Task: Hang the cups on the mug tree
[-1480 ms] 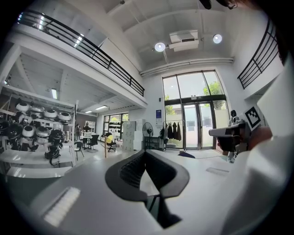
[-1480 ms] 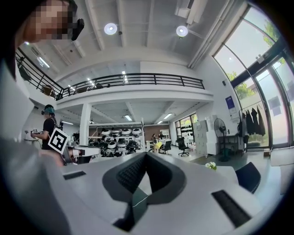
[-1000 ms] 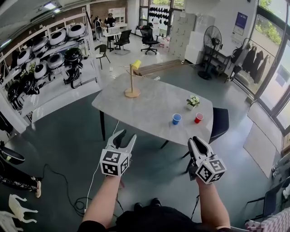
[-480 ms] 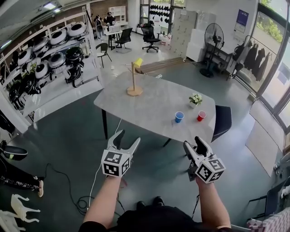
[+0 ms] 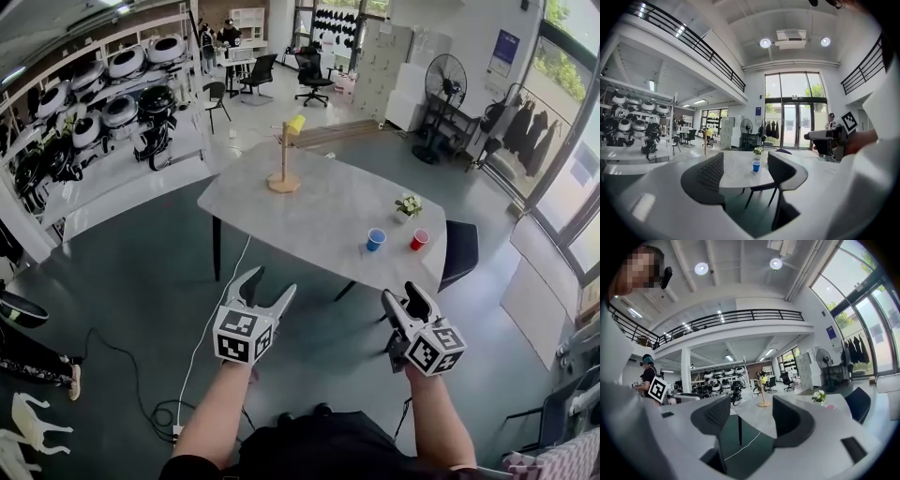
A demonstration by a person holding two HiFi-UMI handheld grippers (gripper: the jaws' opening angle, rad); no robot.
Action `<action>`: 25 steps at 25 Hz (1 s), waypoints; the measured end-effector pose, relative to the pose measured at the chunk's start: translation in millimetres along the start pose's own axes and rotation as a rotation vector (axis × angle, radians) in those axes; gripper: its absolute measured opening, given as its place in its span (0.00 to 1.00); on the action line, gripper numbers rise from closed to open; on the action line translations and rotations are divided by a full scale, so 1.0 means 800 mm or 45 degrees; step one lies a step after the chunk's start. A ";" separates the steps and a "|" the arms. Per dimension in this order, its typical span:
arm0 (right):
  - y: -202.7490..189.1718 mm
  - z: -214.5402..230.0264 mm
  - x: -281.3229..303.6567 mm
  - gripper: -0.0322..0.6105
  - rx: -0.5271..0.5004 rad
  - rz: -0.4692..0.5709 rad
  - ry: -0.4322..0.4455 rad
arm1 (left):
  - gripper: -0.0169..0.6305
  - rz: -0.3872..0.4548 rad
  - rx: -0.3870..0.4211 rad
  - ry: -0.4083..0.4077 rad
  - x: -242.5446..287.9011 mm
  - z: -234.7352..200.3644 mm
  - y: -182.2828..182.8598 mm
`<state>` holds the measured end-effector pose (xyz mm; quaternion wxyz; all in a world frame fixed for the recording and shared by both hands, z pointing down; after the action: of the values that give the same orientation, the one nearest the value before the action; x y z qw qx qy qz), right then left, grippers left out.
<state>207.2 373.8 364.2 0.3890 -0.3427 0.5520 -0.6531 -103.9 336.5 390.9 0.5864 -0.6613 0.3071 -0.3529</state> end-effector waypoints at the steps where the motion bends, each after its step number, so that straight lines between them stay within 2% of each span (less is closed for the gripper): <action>1: 0.001 -0.004 0.001 0.44 -0.004 0.006 -0.005 | 0.46 0.000 0.002 -0.009 -0.003 -0.002 -0.001; 5: 0.002 -0.017 0.005 0.44 -0.001 0.011 -0.020 | 0.46 -0.002 -0.002 -0.044 -0.006 -0.009 0.000; 15: -0.011 0.005 0.017 0.44 0.049 0.013 -0.066 | 0.46 -0.050 -0.010 -0.127 0.034 -0.008 -0.021; 19: -0.010 0.026 0.036 0.44 0.072 0.024 -0.074 | 0.46 -0.077 -0.005 -0.150 0.065 -0.012 -0.022; 25: -0.034 0.070 0.053 0.44 0.144 -0.013 -0.107 | 0.46 -0.137 -0.040 -0.169 0.127 -0.018 -0.041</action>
<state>233.3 312.9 401.0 0.4272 -0.3503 0.4954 -0.6703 -59.1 249.5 435.0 0.5752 -0.7079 0.2370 -0.3346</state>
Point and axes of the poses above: the fingertips, and each gripper's own axes: x forward along the fingers, z to its right, y out of its top, the point moved 7 cm from there along -x, backward along the fingers, and after that the axes turned 3 degrees about z, right-handed, at the moved point
